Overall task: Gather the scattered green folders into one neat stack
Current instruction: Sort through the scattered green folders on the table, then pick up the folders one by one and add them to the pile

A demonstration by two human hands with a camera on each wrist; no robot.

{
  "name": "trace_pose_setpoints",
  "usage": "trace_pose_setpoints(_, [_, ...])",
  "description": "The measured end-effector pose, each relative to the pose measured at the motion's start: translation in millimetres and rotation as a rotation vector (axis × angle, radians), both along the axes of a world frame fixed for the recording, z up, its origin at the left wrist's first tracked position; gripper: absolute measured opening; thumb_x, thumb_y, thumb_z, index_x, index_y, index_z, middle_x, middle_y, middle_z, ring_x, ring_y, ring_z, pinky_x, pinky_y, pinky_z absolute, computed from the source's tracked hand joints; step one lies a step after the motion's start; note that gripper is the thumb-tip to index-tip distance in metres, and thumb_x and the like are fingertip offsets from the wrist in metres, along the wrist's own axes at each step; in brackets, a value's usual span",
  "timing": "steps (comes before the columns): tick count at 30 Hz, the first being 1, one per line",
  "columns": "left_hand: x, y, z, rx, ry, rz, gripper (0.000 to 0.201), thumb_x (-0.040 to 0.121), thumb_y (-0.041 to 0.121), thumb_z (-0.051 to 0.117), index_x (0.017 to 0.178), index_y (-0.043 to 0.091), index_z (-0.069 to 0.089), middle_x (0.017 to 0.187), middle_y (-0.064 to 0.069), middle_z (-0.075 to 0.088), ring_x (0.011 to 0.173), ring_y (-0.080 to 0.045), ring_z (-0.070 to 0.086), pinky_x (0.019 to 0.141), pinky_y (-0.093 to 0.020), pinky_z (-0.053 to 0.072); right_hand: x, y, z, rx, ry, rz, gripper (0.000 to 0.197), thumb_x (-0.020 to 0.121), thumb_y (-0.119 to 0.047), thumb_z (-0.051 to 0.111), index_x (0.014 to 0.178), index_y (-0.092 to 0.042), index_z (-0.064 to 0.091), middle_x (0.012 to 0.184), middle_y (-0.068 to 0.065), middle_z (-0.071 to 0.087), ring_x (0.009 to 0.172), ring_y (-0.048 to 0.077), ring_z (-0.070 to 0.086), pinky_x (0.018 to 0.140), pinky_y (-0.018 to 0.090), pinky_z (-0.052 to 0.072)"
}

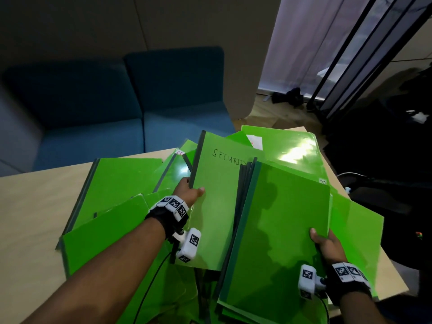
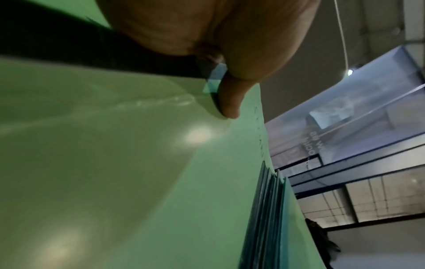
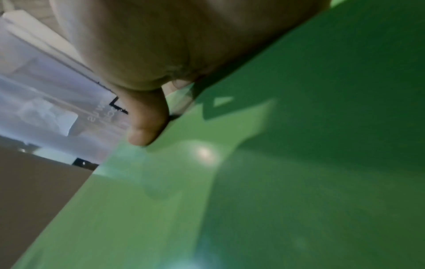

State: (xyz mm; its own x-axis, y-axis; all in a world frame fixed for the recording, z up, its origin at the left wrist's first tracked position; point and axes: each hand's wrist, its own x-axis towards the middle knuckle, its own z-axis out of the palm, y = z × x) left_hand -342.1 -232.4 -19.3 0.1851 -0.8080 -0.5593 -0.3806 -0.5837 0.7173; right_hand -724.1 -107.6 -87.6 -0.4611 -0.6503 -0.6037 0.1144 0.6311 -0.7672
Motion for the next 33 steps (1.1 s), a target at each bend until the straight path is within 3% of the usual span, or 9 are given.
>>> trace_pose_setpoints(3, [23,17,8,-0.098,0.119,0.098,0.056,0.091,0.024,0.063,0.140,0.012,0.038,0.140,-0.009,0.050,0.130,-0.031,0.047,0.108,-0.049,0.038,16,-5,26,-0.140,-0.096,-0.001,0.023,0.089,-0.013,0.064,0.112,-0.014,0.062,0.090,0.004,0.076,0.070,0.022,0.072,0.059,0.035,0.059])
trace_pose_setpoints(5, [43,32,14,-0.175,0.205,0.126,0.057,0.092,0.021,0.062,0.142,0.015,0.037,0.139,-0.001,0.050,0.131,-0.024,0.044,0.111,-0.050,0.034,32,-16,39,-0.229,-0.205,0.010,0.026,0.083,-0.012,0.066,0.109,-0.013,0.062,0.085,0.001,0.076,0.067,0.018,0.072,0.053,0.031,0.057])
trace_pose_setpoints(7, [64,50,23,-0.224,0.288,0.132,0.052,0.094,0.014,0.058,0.141,0.022,0.038,0.132,0.011,0.050,0.125,-0.015,0.046,0.109,-0.039,0.033,61,-28,49,-0.299,-0.302,0.049,0.025,0.085,-0.013,0.067,0.109,-0.014,0.062,0.086,0.002,0.076,0.071,0.018,0.073,0.057,0.034,0.059])
trace_pose_setpoints(11, [106,93,24,-0.293,0.312,0.244,0.036,0.096,0.003,0.050,0.128,0.020,0.047,0.115,0.003,0.063,0.114,-0.023,0.056,0.099,-0.035,0.042,130,-52,48,-0.295,-0.276,0.157,0.088,0.045,-0.049,0.091,0.117,-0.008,0.063,0.102,0.012,0.072,0.081,0.027,0.069,0.077,0.043,0.056])
trace_pose_setpoints(15, [142,130,7,-0.279,0.289,0.412,0.044,0.097,0.000,0.046,0.139,0.014,0.040,0.130,-0.007,0.055,0.121,-0.025,0.049,0.108,-0.041,0.033,199,-61,50,-0.224,-0.287,0.272,0.028,0.084,-0.016,0.072,0.109,-0.021,0.061,0.111,0.011,0.070,0.094,0.031,0.068,0.085,0.049,0.055])
trace_pose_setpoints(22, [161,172,-5,-0.304,0.267,0.482,0.050,0.099,0.035,0.043,0.143,0.014,0.036,0.139,-0.010,0.049,0.123,-0.025,0.048,0.100,-0.039,0.036,296,-44,52,-0.094,-0.359,0.450,0.042,0.086,-0.012,0.069,0.122,-0.023,0.052,0.119,0.002,0.064,0.112,0.028,0.061,0.097,0.048,0.050])
trace_pose_setpoints(25, [171,188,0,-0.325,0.252,0.441,0.061,0.087,0.008,0.066,0.139,0.021,0.036,0.134,-0.005,0.054,0.118,-0.019,0.055,0.104,-0.041,0.042,318,-42,63,-0.098,-0.318,0.508,0.066,0.089,-0.010,0.066,0.146,-0.023,0.035,0.140,-0.002,0.043,0.127,0.026,0.047,0.104,0.043,0.043])
trace_pose_setpoints(28, [185,201,12,-0.374,0.226,0.441,0.064,0.082,-0.008,0.066,0.132,0.020,0.037,0.123,-0.006,0.057,0.109,-0.019,0.060,0.098,-0.039,0.048,331,-44,77,-0.253,-0.242,0.665,0.075,0.089,-0.010,0.065,0.150,-0.031,0.028,0.139,-0.011,0.041,0.124,0.013,0.048,0.105,0.033,0.040])
trace_pose_setpoints(33, [206,213,24,-0.402,0.360,0.530,0.055,0.087,-0.008,0.057,0.119,0.034,0.043,0.116,0.004,0.059,0.104,-0.024,0.059,0.095,-0.045,0.044,359,-46,75,-0.321,-0.142,0.775,0.067,0.078,-0.044,0.072,0.139,-0.035,0.045,0.122,-0.004,0.067,0.108,0.016,0.066,0.097,0.042,0.052])
